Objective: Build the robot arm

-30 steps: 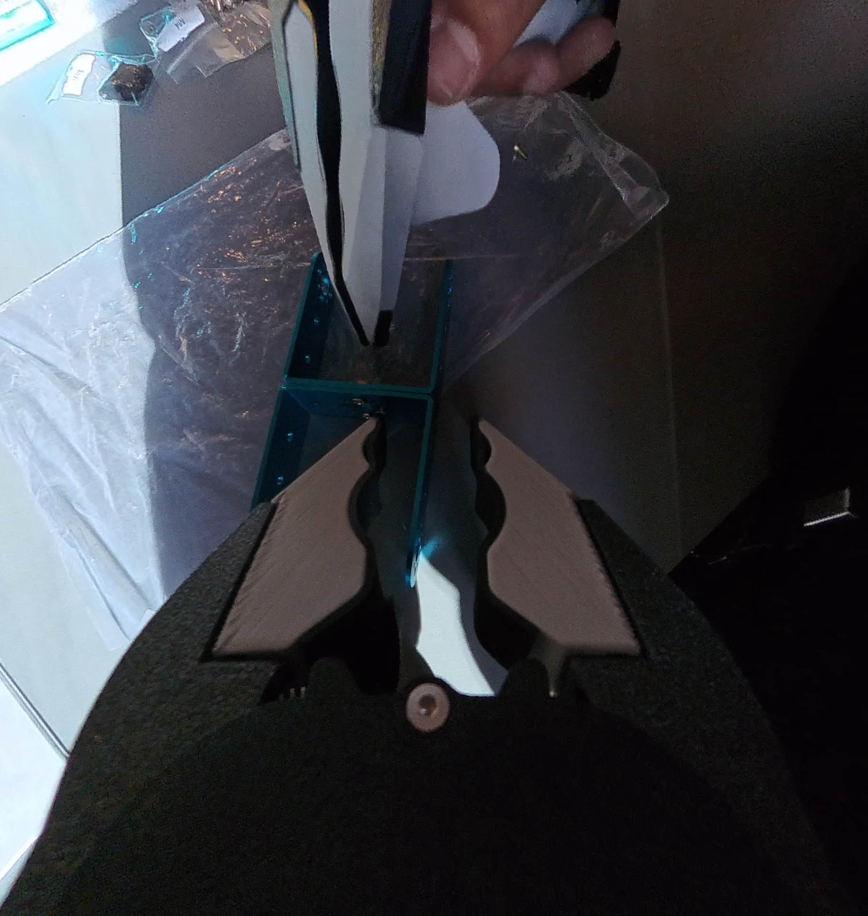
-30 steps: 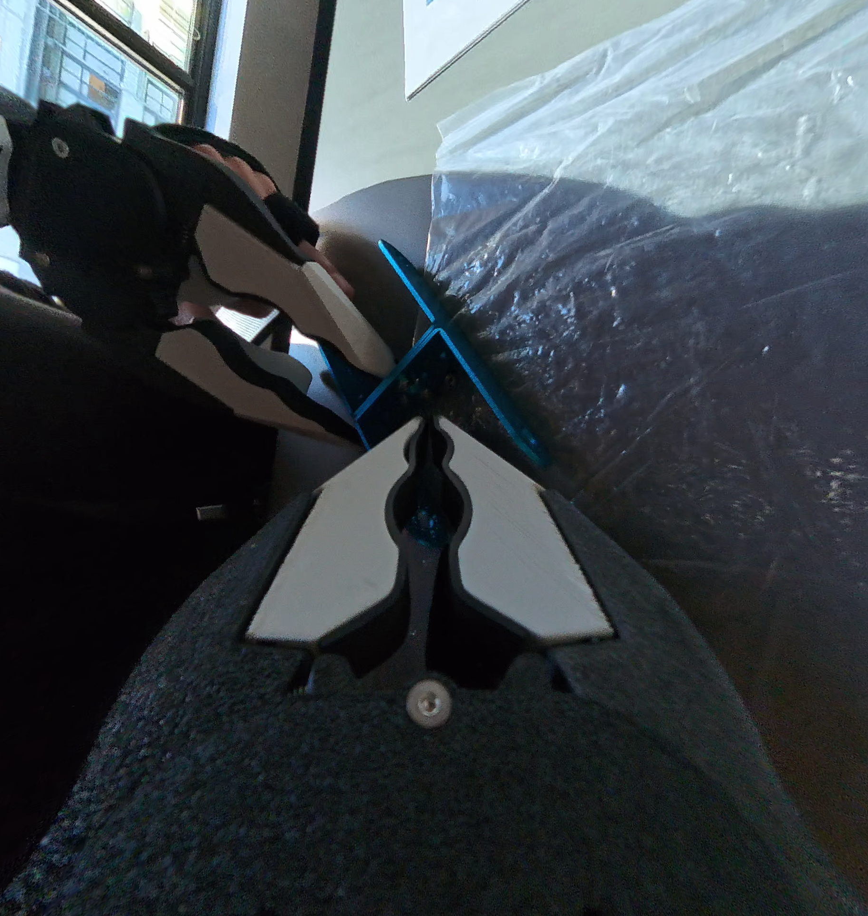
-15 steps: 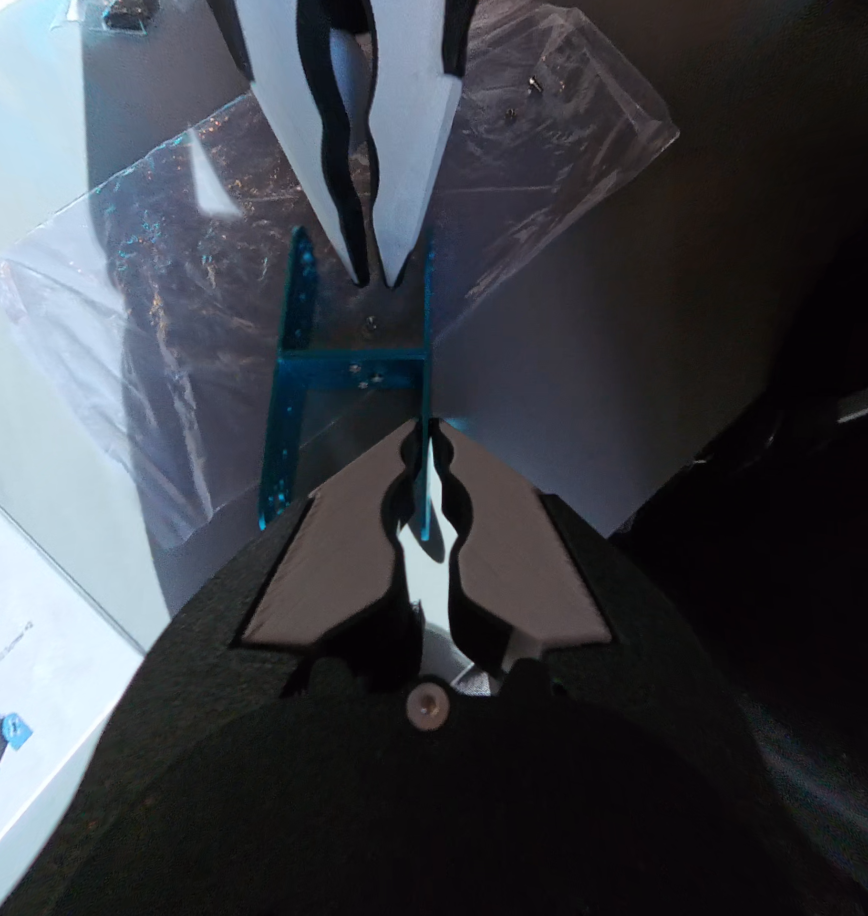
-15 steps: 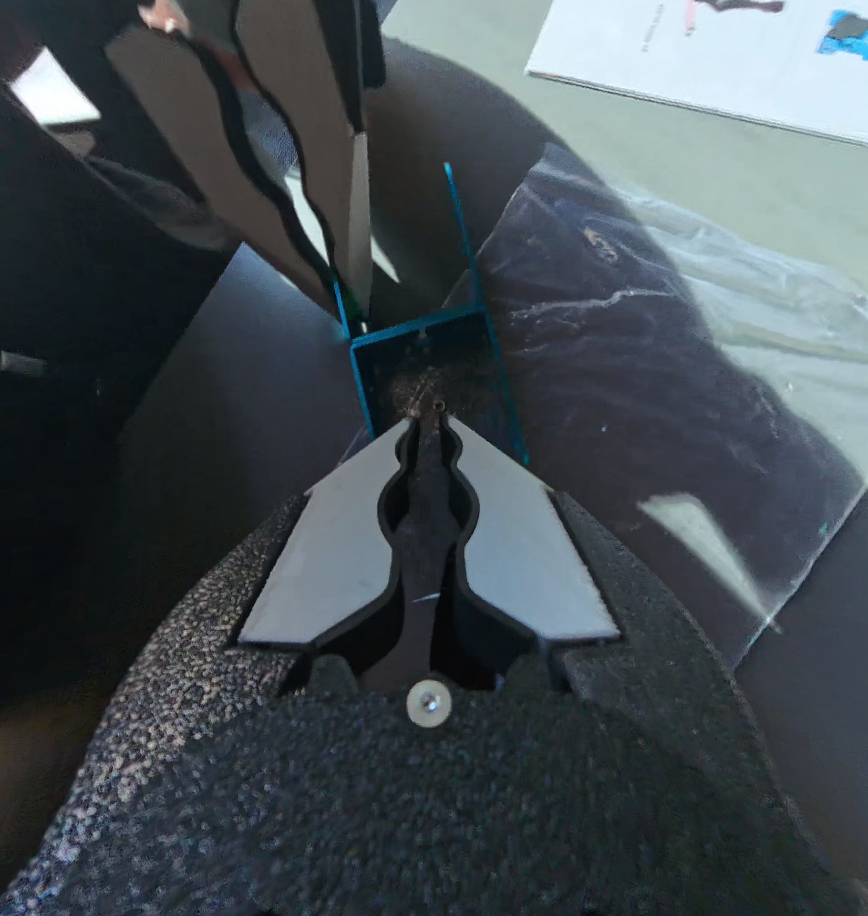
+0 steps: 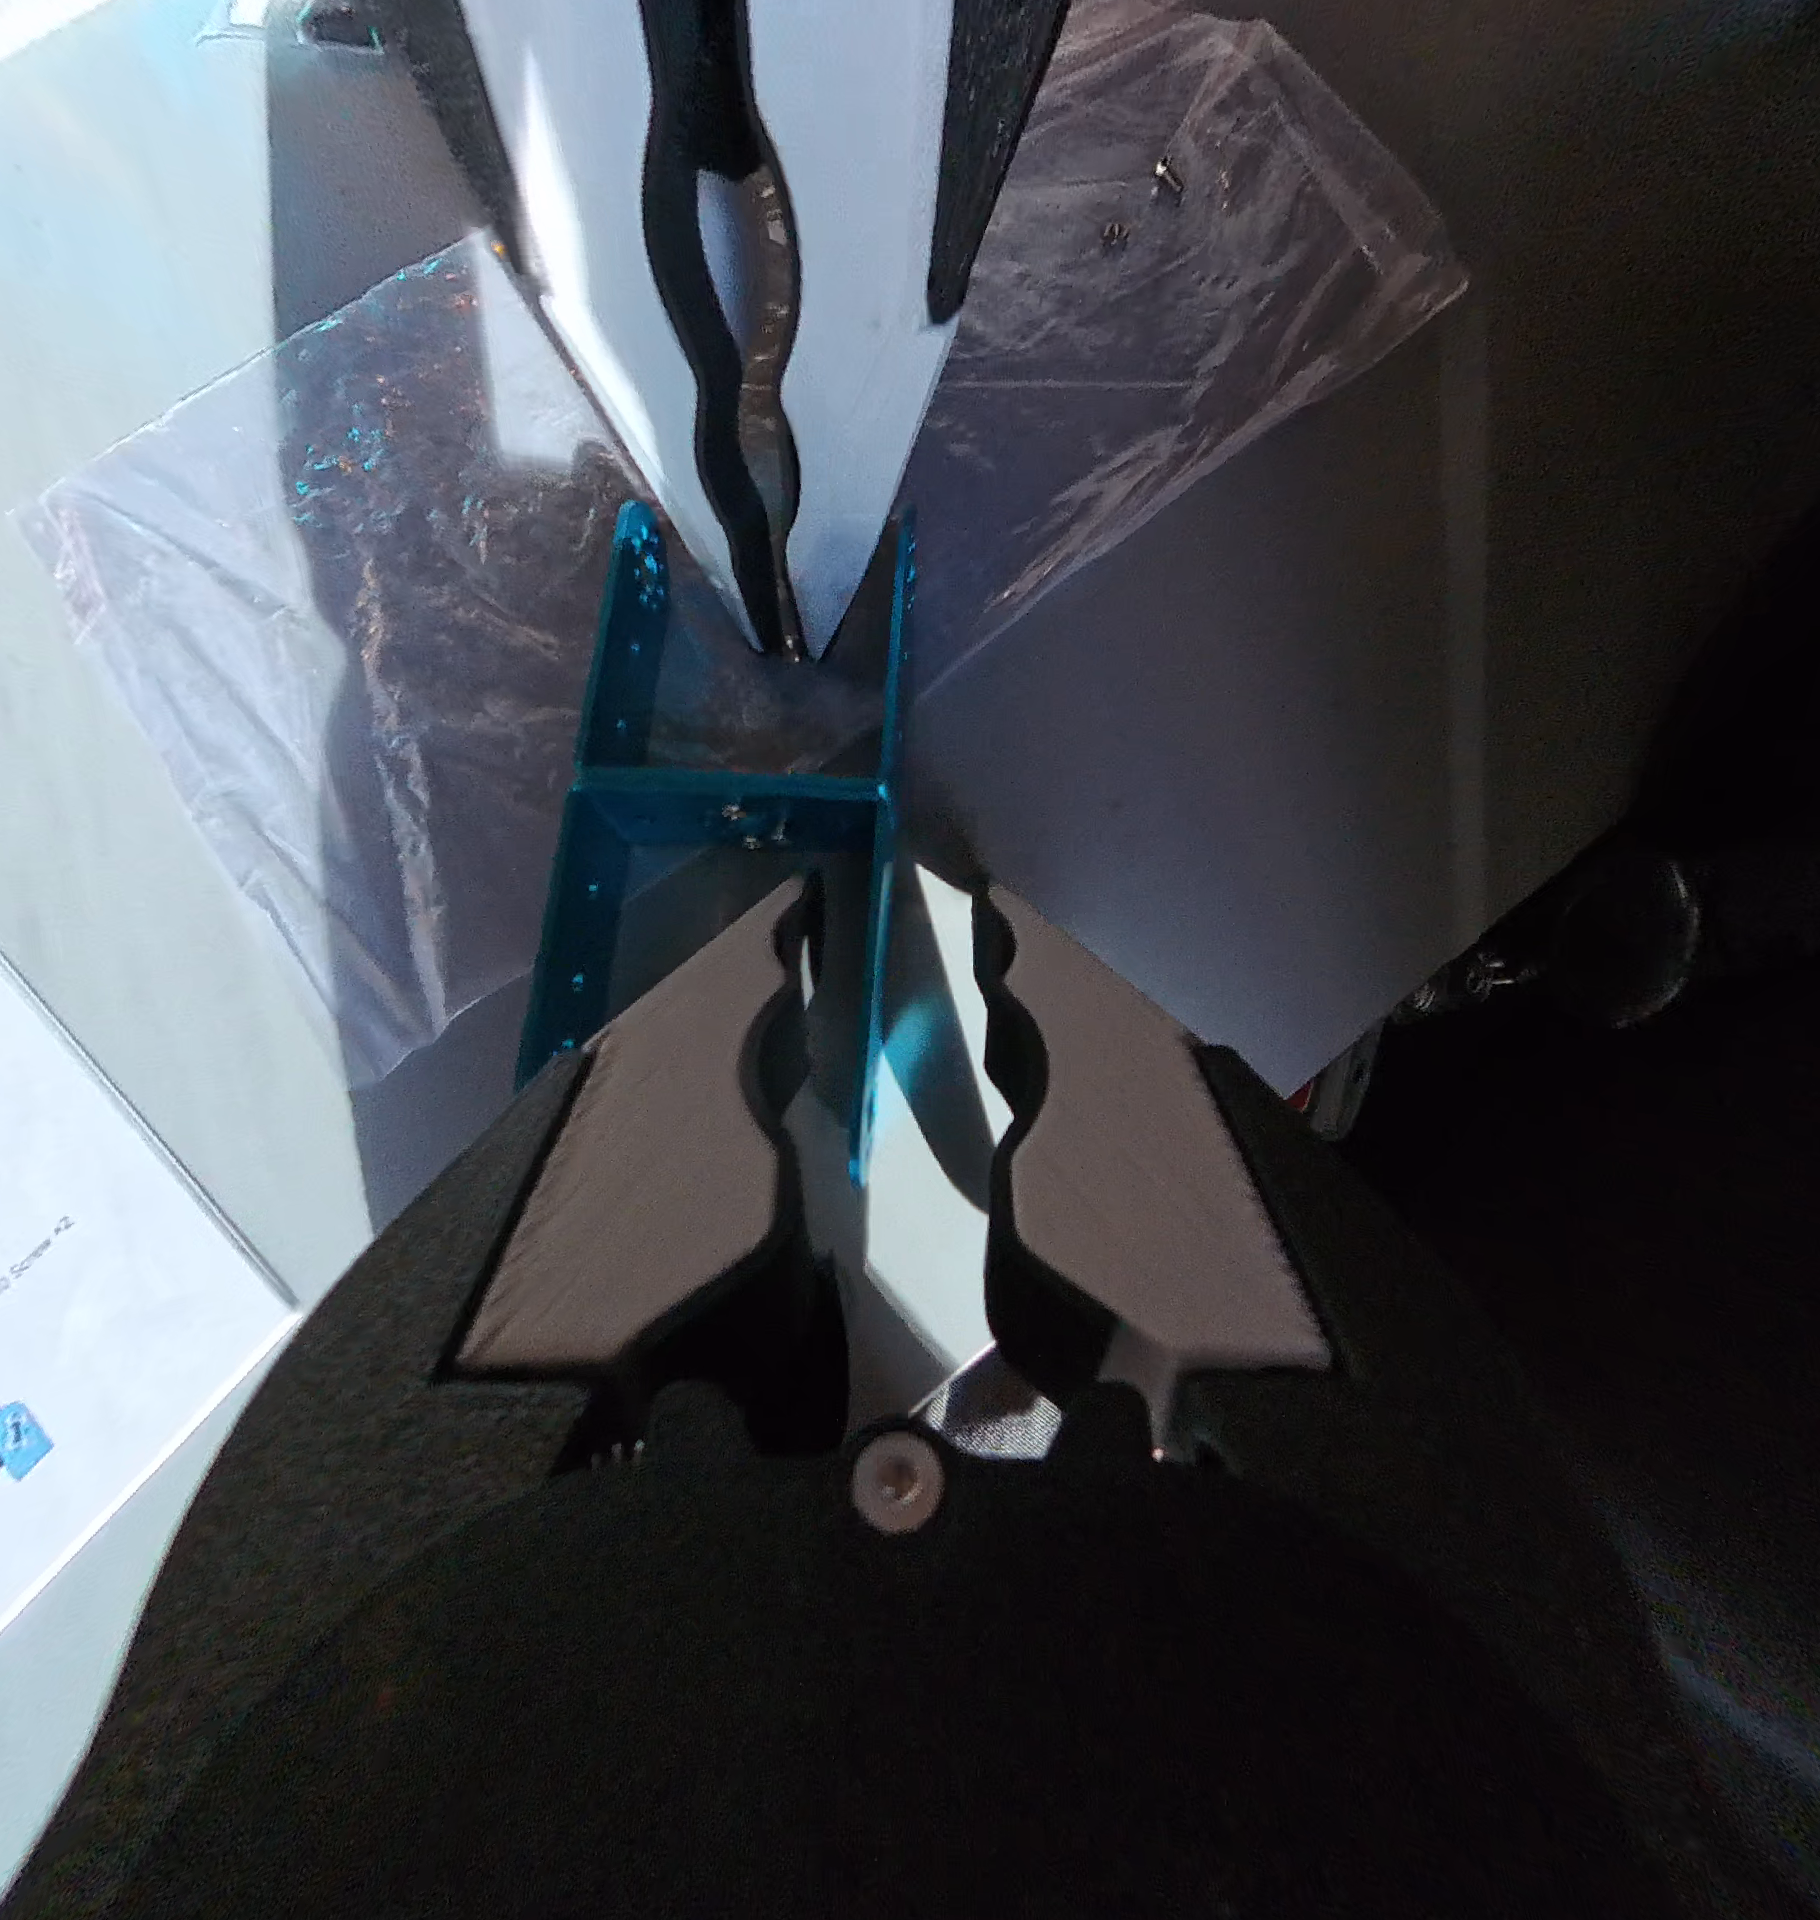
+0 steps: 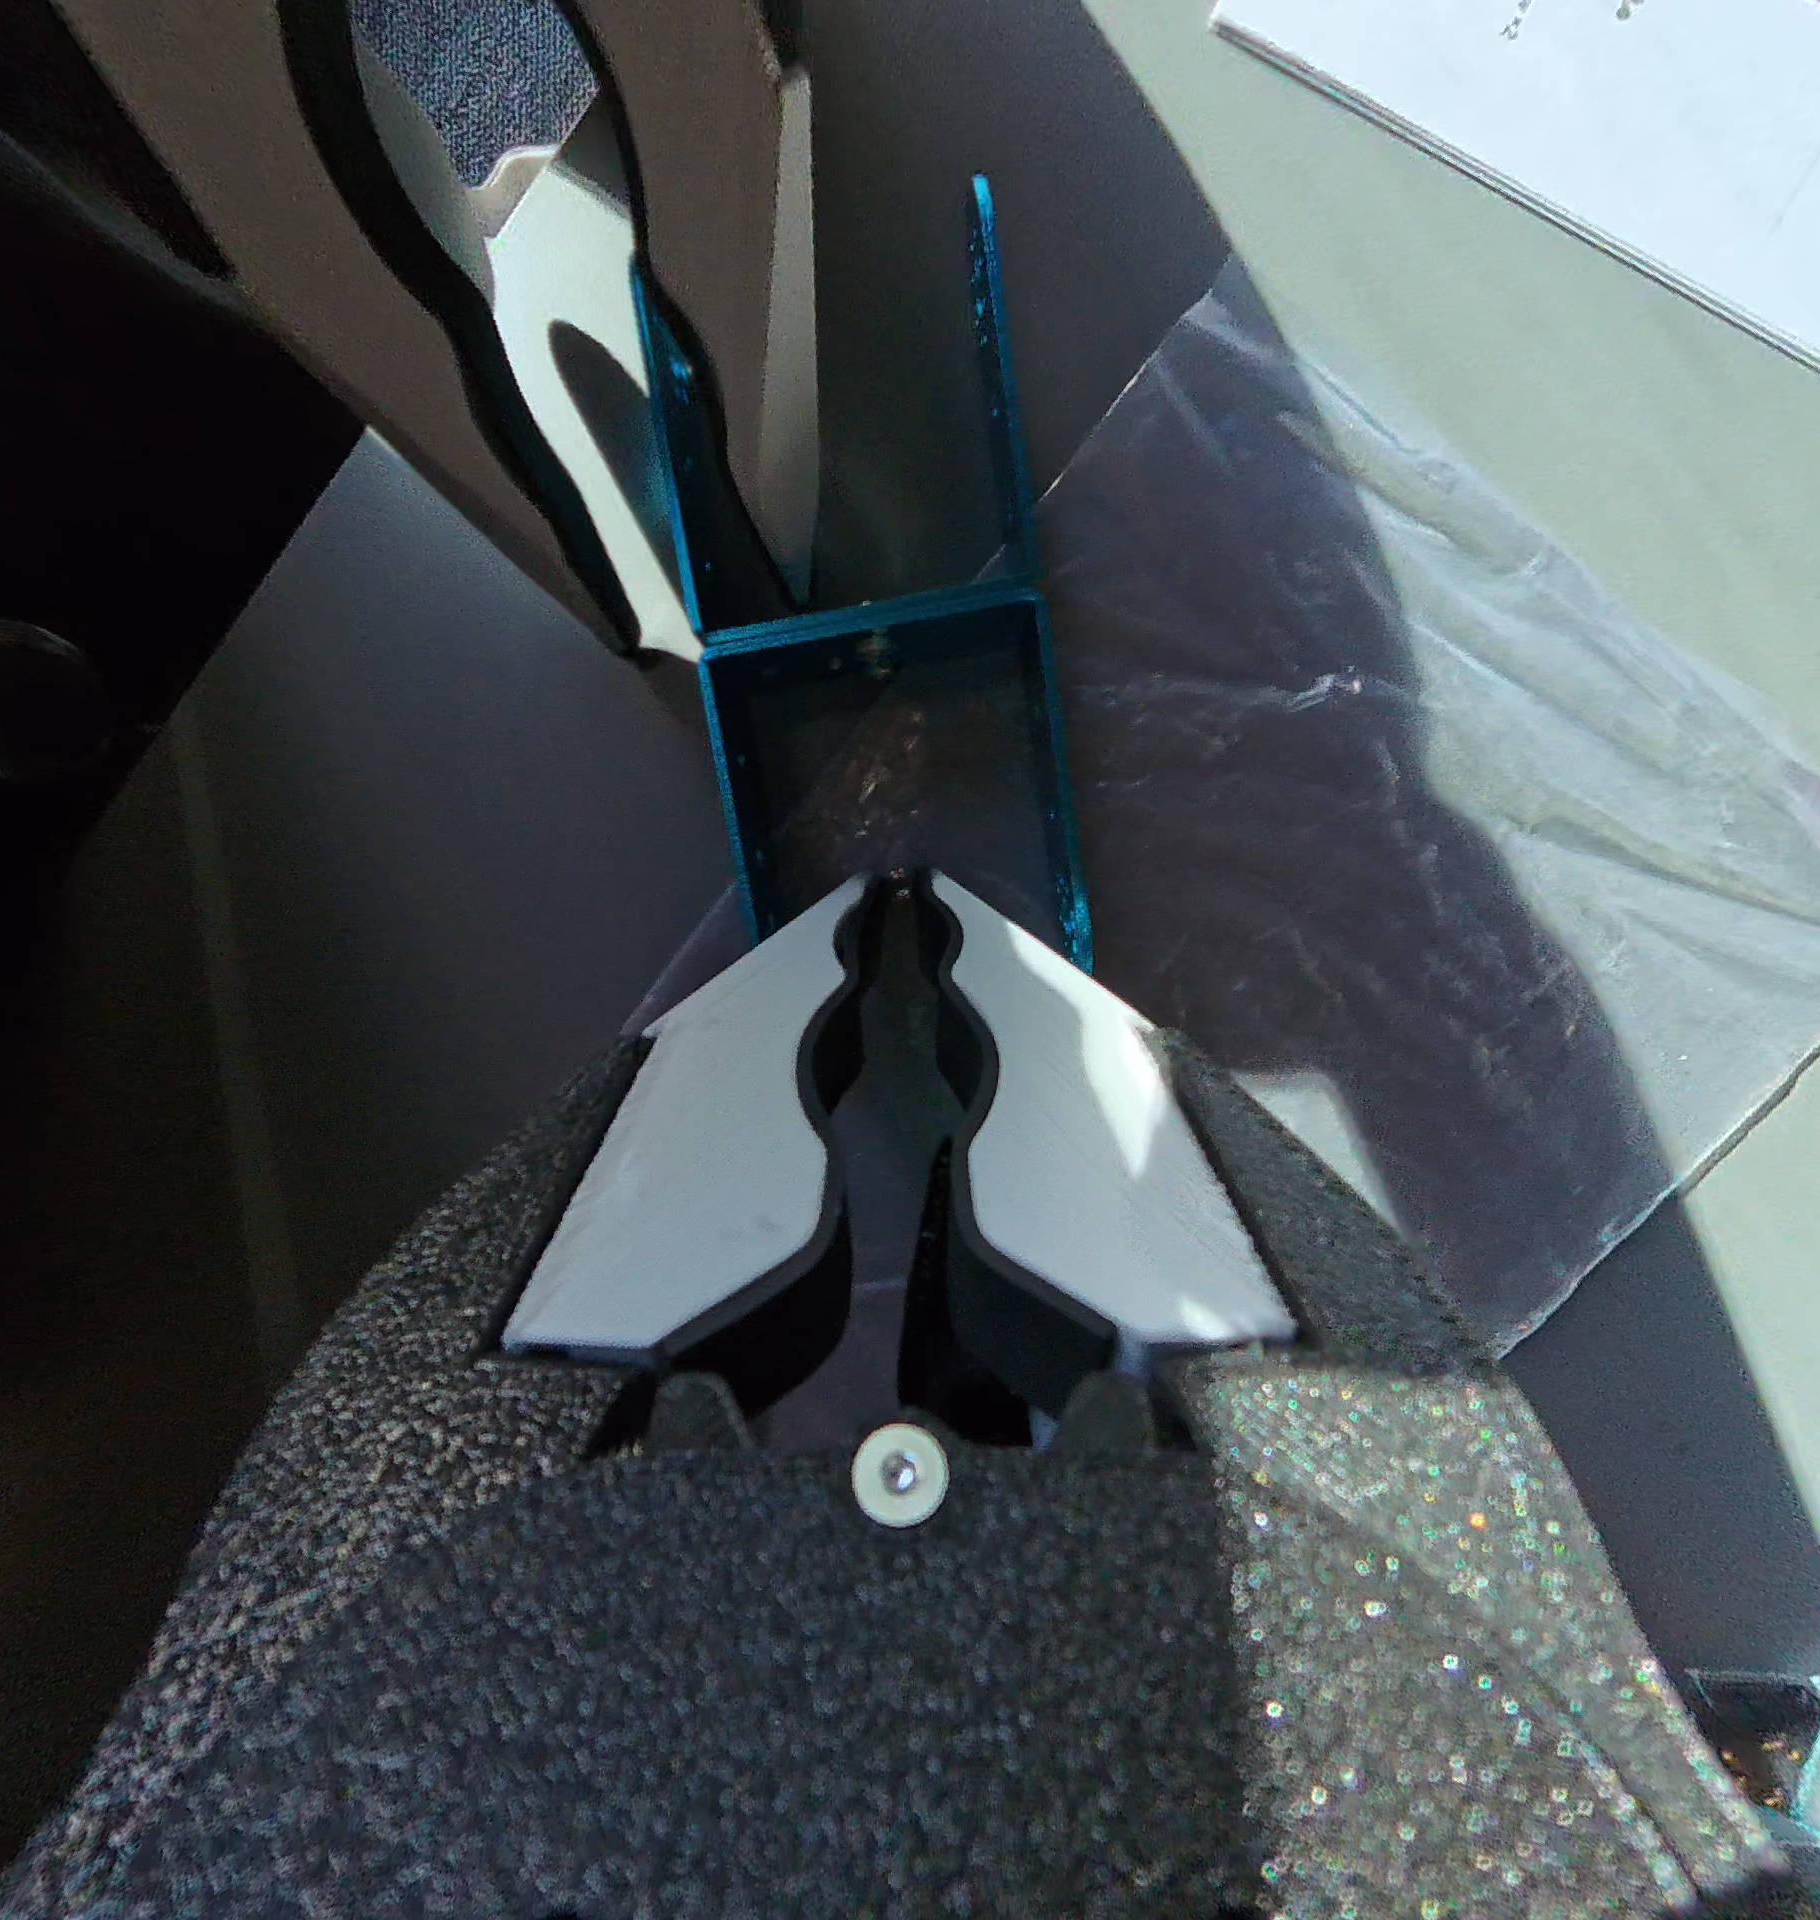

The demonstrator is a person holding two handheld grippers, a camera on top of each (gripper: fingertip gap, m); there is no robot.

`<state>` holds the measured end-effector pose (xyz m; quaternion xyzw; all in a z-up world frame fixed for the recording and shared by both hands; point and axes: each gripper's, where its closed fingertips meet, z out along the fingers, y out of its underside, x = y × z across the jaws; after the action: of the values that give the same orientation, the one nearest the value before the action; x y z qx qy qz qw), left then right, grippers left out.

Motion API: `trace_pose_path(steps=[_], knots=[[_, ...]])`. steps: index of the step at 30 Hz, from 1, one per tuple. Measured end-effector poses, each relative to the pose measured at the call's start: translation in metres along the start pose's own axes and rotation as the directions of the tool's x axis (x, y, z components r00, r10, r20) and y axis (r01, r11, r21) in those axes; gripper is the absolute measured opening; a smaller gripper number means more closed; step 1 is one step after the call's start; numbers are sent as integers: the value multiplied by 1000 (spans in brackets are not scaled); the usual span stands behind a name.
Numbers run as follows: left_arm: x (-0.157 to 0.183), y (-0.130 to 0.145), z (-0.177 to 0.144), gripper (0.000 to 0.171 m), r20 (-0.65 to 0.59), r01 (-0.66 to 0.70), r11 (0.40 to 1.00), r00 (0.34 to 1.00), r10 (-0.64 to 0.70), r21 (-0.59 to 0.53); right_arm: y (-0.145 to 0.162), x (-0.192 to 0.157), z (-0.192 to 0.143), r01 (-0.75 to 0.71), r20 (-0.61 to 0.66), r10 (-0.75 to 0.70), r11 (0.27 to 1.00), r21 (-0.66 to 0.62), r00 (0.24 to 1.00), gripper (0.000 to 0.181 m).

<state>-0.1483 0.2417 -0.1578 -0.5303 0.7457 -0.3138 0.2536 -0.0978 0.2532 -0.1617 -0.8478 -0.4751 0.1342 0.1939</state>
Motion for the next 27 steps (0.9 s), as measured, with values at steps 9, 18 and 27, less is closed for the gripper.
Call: trace_pose_path(steps=[9,18,27], knots=[[0,-6,6,34,21,3,1000,1000,-3,-2,-20,-3,-5,-124,106,101,963,240,989,4],[-4,-6,7,39,33,16,1000,999,-16,-10,-35,-8,-2,-206,193,150,925,320,970,4],[-3,-5,6,40,24,21,1000,999,-20,-23,-34,-9,1,-206,194,150,928,310,970,4]])
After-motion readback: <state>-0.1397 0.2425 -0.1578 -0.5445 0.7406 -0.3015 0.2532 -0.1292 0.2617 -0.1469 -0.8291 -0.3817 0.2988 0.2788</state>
